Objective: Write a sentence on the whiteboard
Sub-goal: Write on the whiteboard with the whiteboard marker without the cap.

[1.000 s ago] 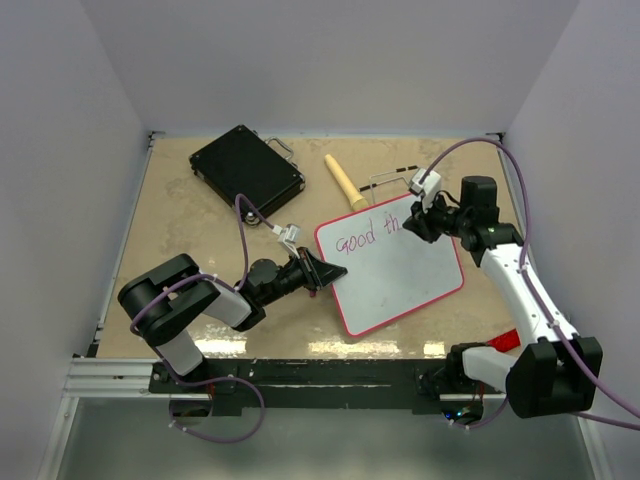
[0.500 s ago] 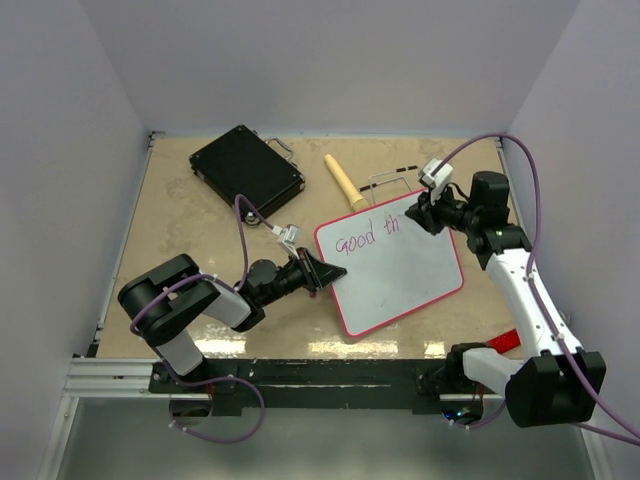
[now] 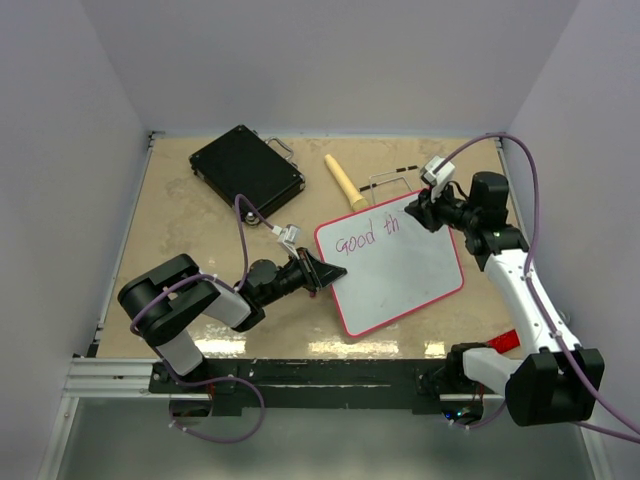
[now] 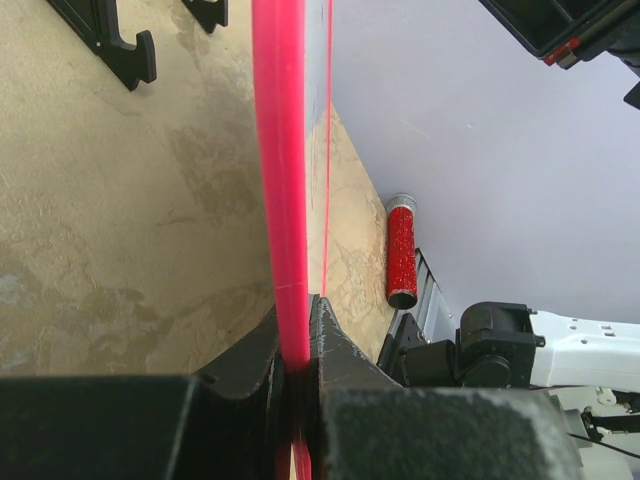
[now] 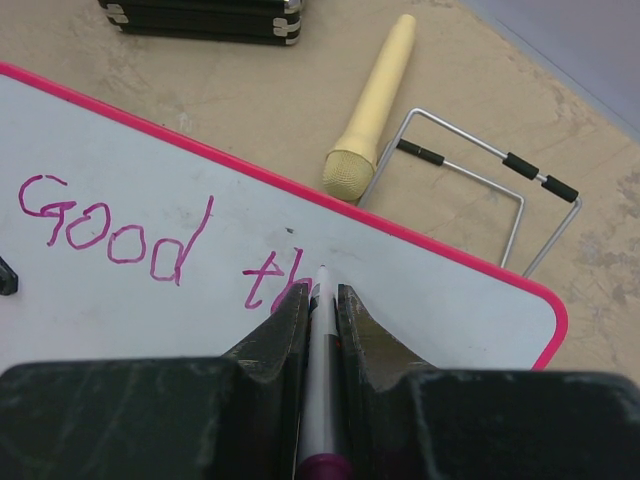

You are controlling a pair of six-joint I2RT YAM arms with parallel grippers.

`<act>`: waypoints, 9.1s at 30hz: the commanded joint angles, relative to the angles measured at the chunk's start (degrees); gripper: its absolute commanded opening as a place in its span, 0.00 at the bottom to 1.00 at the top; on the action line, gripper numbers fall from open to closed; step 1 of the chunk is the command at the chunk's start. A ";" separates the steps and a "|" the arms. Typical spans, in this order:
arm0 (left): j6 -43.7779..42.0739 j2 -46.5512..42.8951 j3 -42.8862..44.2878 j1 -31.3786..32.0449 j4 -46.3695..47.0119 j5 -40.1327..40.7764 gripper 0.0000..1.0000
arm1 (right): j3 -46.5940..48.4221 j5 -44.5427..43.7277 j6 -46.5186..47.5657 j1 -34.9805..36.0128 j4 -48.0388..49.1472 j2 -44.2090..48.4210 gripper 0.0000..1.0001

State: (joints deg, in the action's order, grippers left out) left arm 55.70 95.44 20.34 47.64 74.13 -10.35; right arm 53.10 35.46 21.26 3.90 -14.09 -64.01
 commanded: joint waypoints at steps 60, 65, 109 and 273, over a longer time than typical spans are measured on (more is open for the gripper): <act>-4.73 -1.40 -0.30 0.00 10.77 -2.66 0.00 | -0.55 -1.54 3.69 -0.21 -2.69 -2.87 0.00; -4.73 -1.31 -0.30 0.00 10.86 -2.66 0.00 | 0.33 2.24 7.92 -0.30 -9.01 -3.84 0.00; -4.55 -0.60 -0.12 0.00 11.65 -2.92 0.00 | 0.07 -1.80 7.49 -0.30 -9.12 -2.35 0.00; -5.87 -1.48 -0.30 0.00 10.07 -3.89 0.00 | -2.65 10.24 1.24 -9.96 0.46 8.55 0.00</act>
State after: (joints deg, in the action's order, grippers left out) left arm 54.92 95.33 19.94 47.27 74.50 -11.35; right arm 51.16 41.87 22.92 -5.30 -17.39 -56.82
